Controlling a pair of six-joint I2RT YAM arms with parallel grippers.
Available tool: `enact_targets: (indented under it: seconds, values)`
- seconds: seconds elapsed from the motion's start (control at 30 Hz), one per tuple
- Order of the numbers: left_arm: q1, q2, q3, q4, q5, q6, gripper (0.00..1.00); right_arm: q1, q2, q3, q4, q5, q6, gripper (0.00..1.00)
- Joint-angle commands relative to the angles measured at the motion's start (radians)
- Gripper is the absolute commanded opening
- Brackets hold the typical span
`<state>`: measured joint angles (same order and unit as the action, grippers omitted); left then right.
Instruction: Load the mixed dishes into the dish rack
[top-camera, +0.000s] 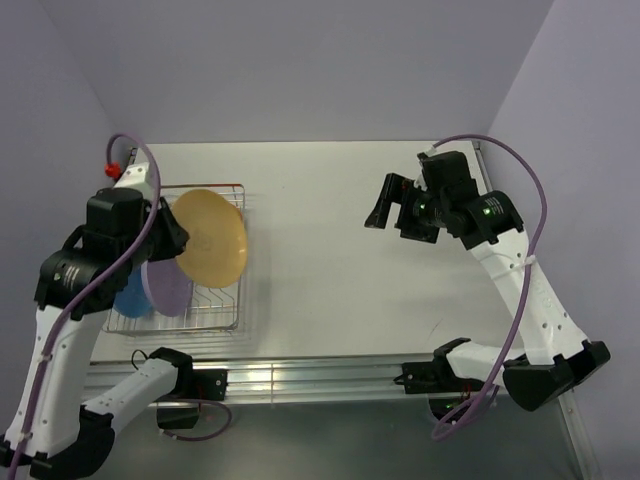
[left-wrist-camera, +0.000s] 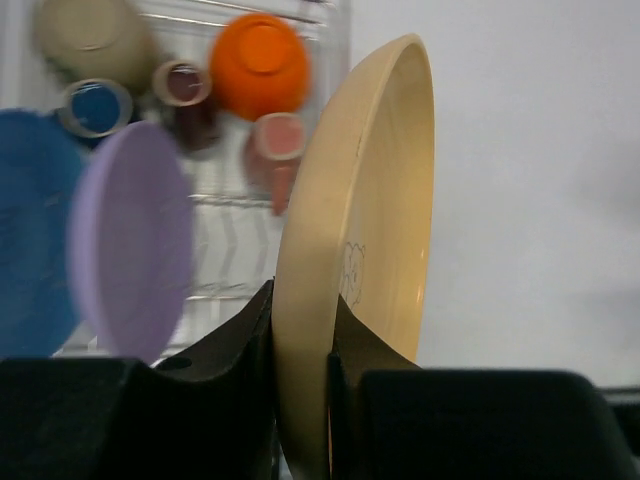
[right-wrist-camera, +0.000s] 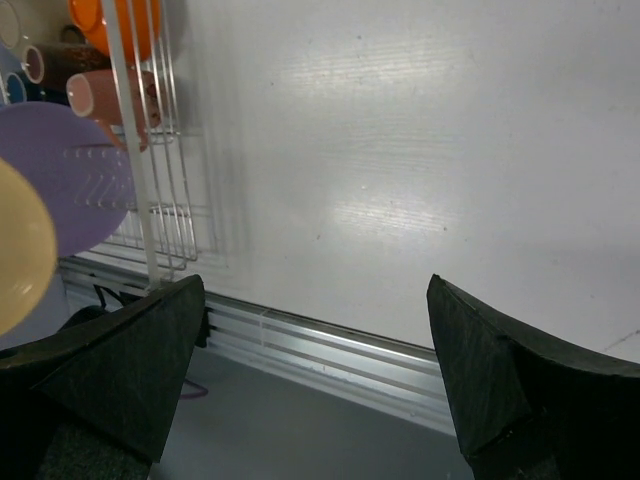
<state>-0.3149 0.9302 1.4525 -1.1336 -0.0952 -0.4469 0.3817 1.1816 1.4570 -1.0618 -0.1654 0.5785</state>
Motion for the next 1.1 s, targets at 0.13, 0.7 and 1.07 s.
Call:
enact_targets:
  seconds: [0.13, 0.7, 1.07]
  values:
    - [-0.001, -0.027, 0.085, -0.127, -0.362, 0.053, 0.00, 0.000, 0.004, -0.032, -0.020, 0.009, -0.012, 1.00]
    - [0.031, -0.079, -0.242, -0.012, -0.453, 0.304, 0.00, -0.001, -0.010, -0.124, 0.008, -0.019, -0.026, 1.00]
    - [0.033, -0.129, -0.330, 0.037, -0.370, 0.346, 0.00, 0.000, -0.004, -0.138, 0.017, -0.040, -0.022, 1.00]
